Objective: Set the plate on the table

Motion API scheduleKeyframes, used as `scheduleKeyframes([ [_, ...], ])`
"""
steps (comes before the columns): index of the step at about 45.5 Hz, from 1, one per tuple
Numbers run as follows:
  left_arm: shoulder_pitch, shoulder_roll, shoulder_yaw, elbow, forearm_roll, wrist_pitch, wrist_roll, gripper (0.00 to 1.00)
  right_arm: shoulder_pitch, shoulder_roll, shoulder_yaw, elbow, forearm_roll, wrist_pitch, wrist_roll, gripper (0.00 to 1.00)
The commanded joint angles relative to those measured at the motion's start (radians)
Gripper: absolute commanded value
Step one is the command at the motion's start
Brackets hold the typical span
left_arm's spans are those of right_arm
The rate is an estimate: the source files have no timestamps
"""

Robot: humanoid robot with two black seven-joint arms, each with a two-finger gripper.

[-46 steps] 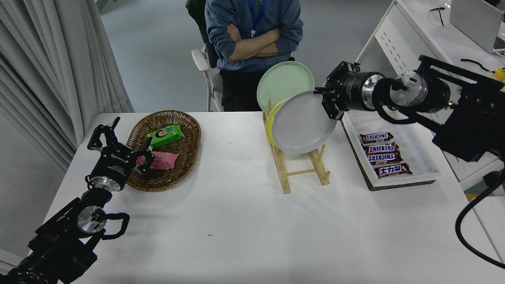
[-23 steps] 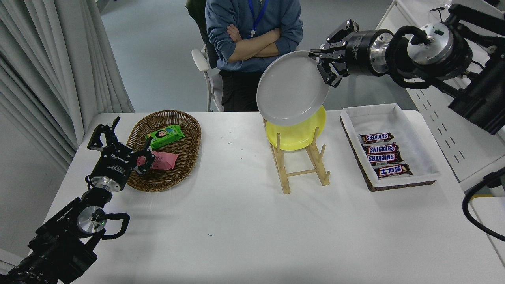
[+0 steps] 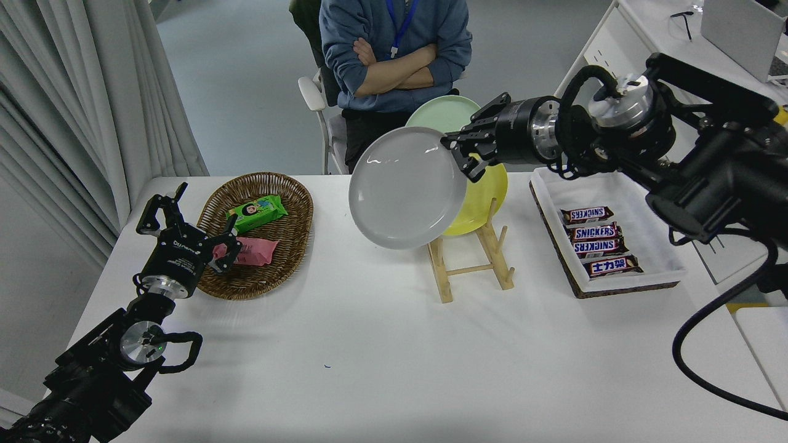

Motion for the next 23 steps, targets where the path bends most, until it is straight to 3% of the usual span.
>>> scheduleKeyframes([
  [1, 0.000, 0.000, 0.000, 0.000, 0.000, -0.001, 0.000, 1.00, -0.082, 0.114, 0.141, -0.039, 0.063, -0.121, 0.008, 0.00],
  [23, 0.000, 0.000, 0.000, 0.000, 0.000, -0.001, 0.000, 1.00, -0.219, 0.152, -0.009, -0.081, 0.063, -0.121, 0.008, 0.00],
])
